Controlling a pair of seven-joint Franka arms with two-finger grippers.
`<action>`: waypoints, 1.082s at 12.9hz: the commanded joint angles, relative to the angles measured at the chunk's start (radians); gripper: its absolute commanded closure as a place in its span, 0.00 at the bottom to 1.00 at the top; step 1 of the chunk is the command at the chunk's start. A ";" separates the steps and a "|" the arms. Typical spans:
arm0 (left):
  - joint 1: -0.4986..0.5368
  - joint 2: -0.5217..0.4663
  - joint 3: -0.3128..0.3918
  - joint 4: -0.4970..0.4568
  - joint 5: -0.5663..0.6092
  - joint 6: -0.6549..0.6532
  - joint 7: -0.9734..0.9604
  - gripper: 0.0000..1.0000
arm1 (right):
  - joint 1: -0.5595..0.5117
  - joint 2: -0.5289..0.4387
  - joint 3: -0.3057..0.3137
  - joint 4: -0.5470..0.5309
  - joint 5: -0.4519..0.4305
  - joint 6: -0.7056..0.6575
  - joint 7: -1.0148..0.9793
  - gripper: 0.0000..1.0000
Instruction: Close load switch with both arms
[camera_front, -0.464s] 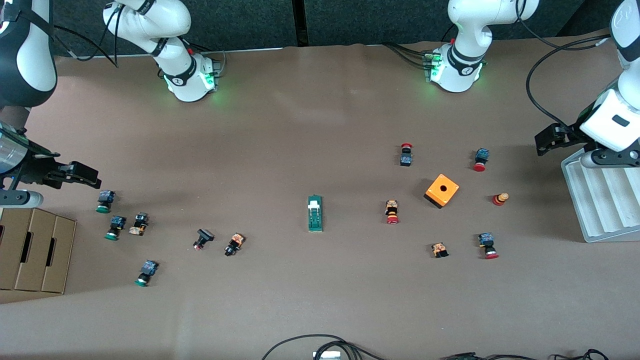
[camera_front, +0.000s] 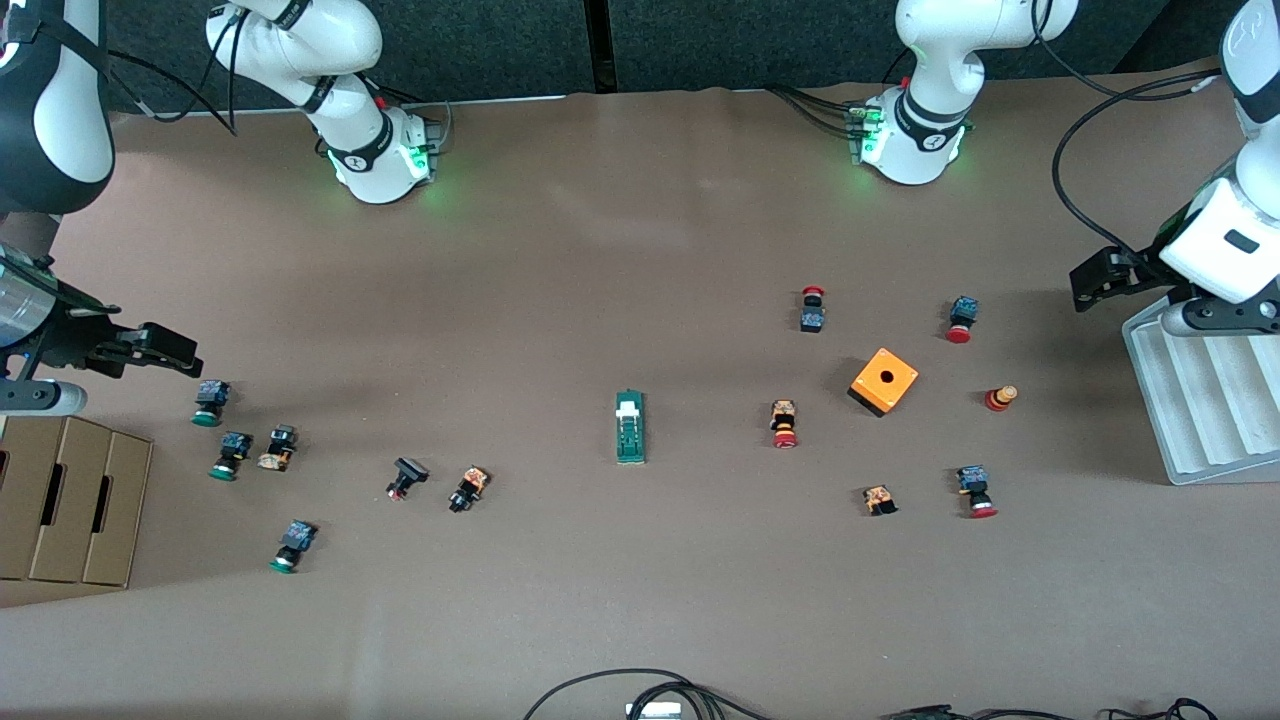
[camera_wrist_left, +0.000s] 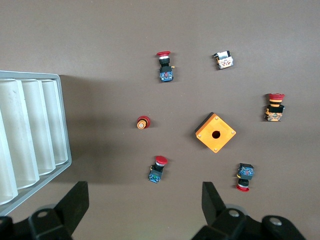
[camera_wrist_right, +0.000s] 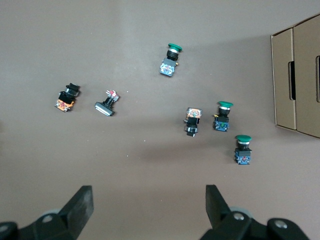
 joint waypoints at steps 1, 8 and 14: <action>0.008 0.009 -0.007 0.027 0.001 -0.014 -0.003 0.00 | 0.004 0.000 -0.002 0.007 0.013 0.001 0.002 0.00; 0.006 0.011 -0.007 0.027 -0.001 -0.014 0.000 0.00 | 0.005 0.048 0.004 0.038 0.027 0.011 -0.001 0.00; 0.008 0.011 -0.007 0.025 -0.002 -0.017 0.002 0.00 | 0.019 0.066 0.001 0.041 0.035 0.011 -0.001 0.00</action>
